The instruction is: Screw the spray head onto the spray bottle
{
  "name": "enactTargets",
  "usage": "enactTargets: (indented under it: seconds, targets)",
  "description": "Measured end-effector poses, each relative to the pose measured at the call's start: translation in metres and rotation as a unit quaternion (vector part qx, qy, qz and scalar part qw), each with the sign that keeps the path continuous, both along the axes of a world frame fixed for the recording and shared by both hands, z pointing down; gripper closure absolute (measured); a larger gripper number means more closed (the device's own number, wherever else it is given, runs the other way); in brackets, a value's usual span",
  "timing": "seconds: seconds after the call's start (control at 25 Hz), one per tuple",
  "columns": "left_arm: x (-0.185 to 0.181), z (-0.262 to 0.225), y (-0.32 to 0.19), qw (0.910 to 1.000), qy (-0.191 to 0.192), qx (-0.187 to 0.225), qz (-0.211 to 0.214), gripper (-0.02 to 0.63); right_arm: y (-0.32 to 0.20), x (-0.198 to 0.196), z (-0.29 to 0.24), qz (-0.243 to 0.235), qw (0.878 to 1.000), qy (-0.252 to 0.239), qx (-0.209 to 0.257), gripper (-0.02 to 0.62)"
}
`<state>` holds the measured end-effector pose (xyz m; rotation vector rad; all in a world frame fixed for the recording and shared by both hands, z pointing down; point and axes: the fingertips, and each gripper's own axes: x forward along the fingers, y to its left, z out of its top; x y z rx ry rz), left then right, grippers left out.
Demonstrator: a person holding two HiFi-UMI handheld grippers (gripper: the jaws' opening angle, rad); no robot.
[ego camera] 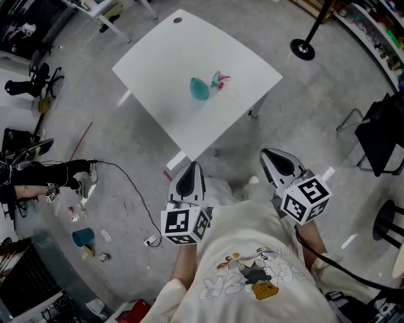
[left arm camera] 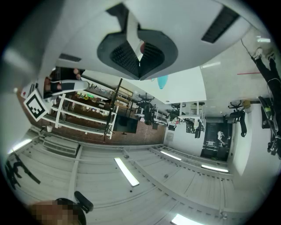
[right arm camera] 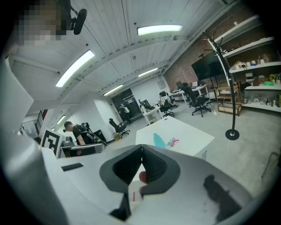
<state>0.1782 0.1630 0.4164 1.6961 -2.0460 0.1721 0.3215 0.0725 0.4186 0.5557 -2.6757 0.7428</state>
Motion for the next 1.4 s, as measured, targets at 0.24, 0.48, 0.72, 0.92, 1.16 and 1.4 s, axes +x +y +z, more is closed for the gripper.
enactTargets:
  seconds: [0.24,0.48,0.72,0.92,1.16,1.4]
  targets:
    - [-0.047,0.021,-0.057,0.9981,0.024,0.034,0.045,0.491,-0.041,-0.053,0.016,0.007,1.000,0.029,-0.004,0.588]
    - [-0.110,0.065,-0.121,0.9860,-0.020,0.034,0.162,0.268,-0.077,-0.141,0.024,0.040,0.998,0.050,-0.030,0.588]
    - [-0.160,0.106,-0.166,0.9634,-0.105,0.072,0.236,0.230,-0.098,-0.202,0.023,0.080,0.994,0.068,-0.018,0.589]
    - [-0.171,0.164,-0.212,0.9496,-0.130,0.065,0.278,0.206,-0.102,-0.205,0.044,0.125,0.987,0.096,-0.039,0.588]
    - [-0.167,0.236,-0.263,0.9467,-0.123,0.036,0.296,0.206,-0.116,-0.199,0.063,0.162,0.978,0.121,-0.053,0.589]
    - [-0.158,0.265,-0.281,0.9392,-0.121,0.026,0.320,0.206,-0.123,-0.216,0.085,0.165,0.975,0.126,-0.079,0.589]
